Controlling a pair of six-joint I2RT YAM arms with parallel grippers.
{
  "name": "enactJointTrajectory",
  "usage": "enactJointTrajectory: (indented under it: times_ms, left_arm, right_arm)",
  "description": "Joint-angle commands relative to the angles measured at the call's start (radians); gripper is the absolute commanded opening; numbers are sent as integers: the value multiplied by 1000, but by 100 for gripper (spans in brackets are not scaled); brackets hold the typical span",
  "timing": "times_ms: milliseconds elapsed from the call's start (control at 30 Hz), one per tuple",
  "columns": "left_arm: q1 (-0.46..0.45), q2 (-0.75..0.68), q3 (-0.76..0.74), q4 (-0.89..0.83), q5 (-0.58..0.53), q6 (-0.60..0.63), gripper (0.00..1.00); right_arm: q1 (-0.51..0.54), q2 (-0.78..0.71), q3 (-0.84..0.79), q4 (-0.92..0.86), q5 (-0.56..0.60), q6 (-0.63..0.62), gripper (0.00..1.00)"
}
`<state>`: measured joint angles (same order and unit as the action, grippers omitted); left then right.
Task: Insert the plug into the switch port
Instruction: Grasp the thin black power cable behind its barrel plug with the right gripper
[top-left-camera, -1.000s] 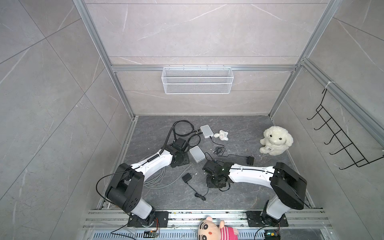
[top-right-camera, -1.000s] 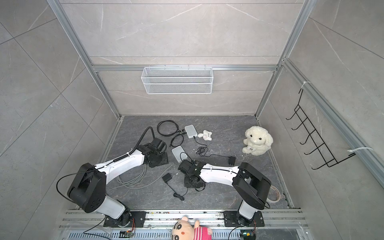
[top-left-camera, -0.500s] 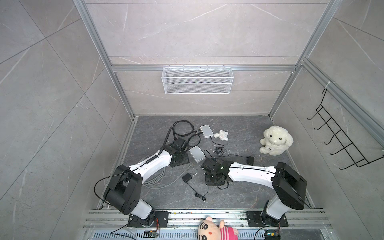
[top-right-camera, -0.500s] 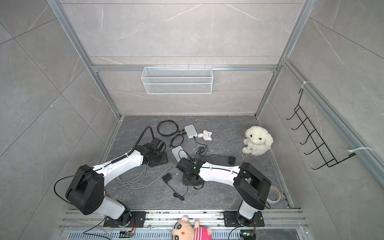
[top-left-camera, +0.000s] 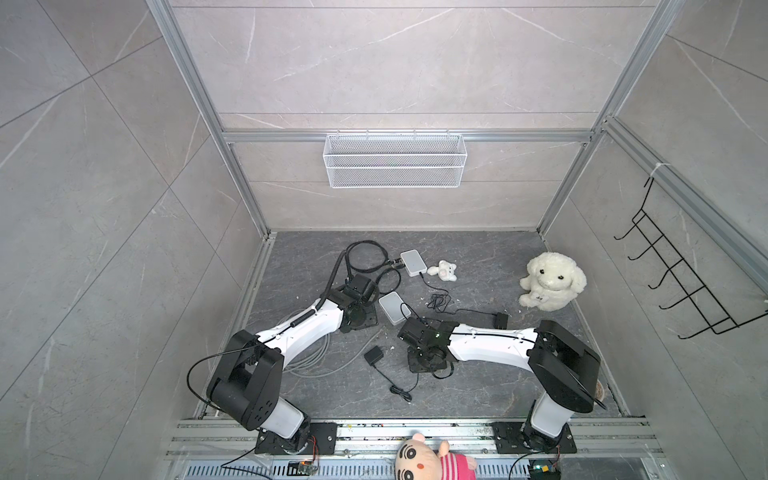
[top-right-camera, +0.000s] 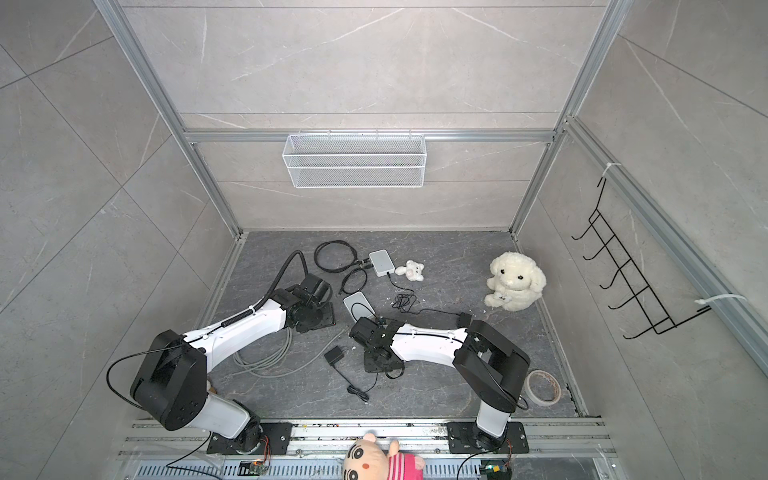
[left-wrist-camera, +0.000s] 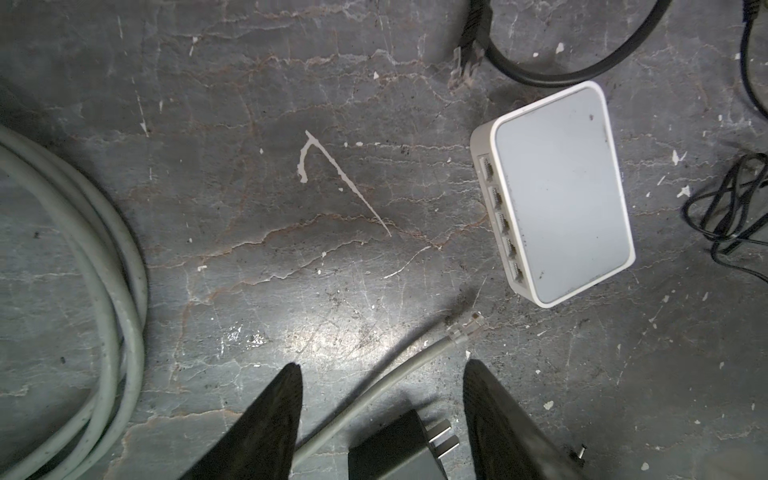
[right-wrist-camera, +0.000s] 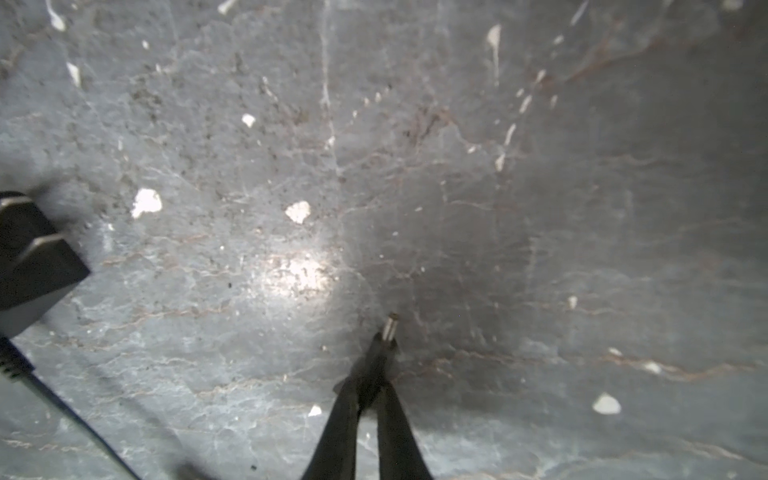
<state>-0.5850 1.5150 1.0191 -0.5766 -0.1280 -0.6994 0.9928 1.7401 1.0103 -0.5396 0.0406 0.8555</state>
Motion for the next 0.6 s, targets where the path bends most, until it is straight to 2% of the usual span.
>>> enactJointTrajectory:
  times_ms: [0, 33, 67, 200, 367, 467, 567]
  left_arm:
    - [-16, -32, 67, -21, 41, 74, 65]
    - [-16, -26, 80, -19, 80, 89, 65]
    - [-19, -21, 92, -22, 113, 98, 64]
    - [-24, 1, 140, -41, 228, 110, 64]
    - [-25, 6, 140, 7, 379, 32, 65]
    - [-23, 3, 116, 41, 407, -22, 65]
    - [-22, -9, 100, 13, 341, -46, 65]
  right_arm:
    - [-28, -51, -40, -15, 38, -109, 10]
    - [-40, -67, -41, -5, 40, -155, 1]
    - [-50, -77, -41, 13, 33, -201, 0]
    - [-126, -105, -26, 58, -72, -374, 0]
    - [-228, -178, -40, 126, -238, -566, 1]
    - [-306, -178, -21, 92, -287, -563, 4]
    - [-311, -167, -2, 15, -283, -430, 15]
